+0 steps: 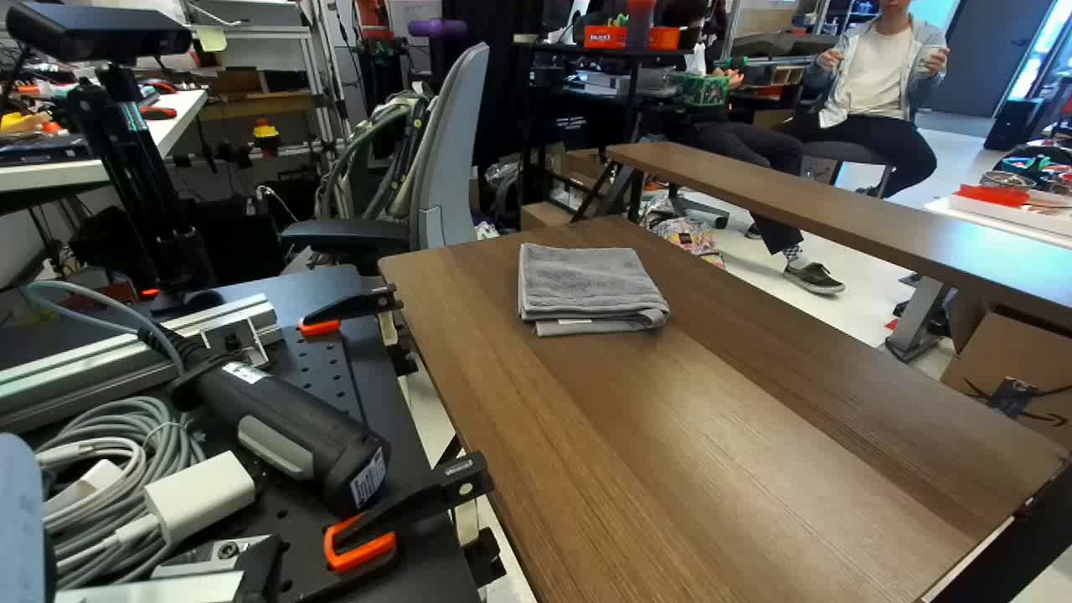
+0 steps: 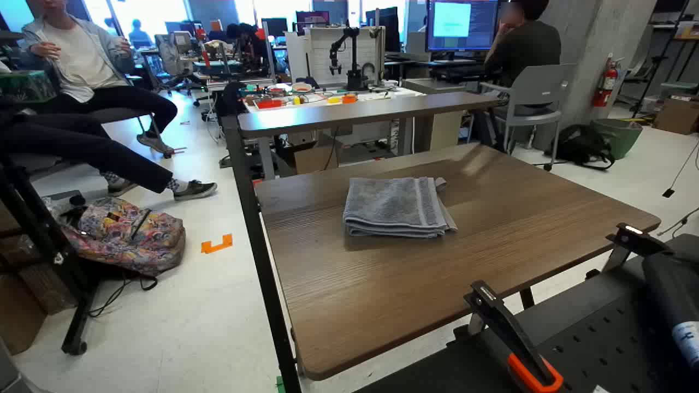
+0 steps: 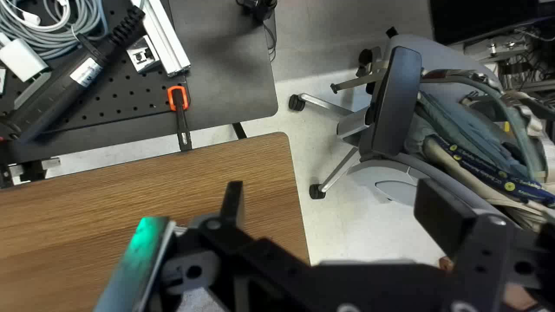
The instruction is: Move the towel to the right
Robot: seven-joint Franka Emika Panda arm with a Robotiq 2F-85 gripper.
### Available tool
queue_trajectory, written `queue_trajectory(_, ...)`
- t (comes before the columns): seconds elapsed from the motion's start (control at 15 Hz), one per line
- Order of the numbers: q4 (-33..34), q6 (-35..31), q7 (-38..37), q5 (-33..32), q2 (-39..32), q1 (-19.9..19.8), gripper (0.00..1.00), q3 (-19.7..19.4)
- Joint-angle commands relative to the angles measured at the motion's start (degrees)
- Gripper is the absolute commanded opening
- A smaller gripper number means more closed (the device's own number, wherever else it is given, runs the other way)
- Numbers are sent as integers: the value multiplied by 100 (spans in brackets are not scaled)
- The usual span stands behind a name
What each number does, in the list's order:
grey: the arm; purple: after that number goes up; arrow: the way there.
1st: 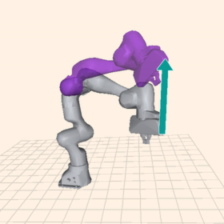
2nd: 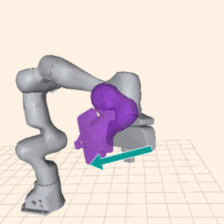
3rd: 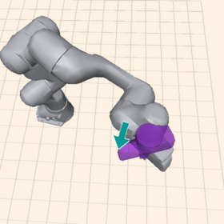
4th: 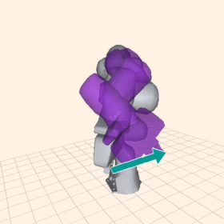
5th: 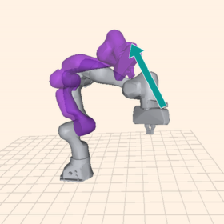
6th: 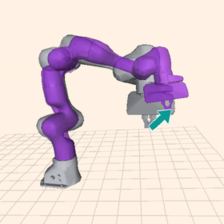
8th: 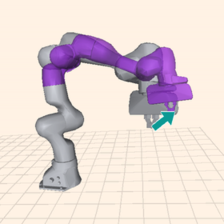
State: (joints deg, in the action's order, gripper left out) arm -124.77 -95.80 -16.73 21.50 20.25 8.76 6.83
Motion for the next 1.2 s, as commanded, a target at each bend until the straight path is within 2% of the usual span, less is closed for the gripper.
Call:
queue_trajectory(0.0, 16, 21, 22, 23, 1, -98, 100, 82)
queue_trajectory(0.8, 17, 21, 22, 23, 1, -98, 100, 82)
queue_trajectory(1.13, -341, -579, -233, -469, -98, -136, 100, 372)
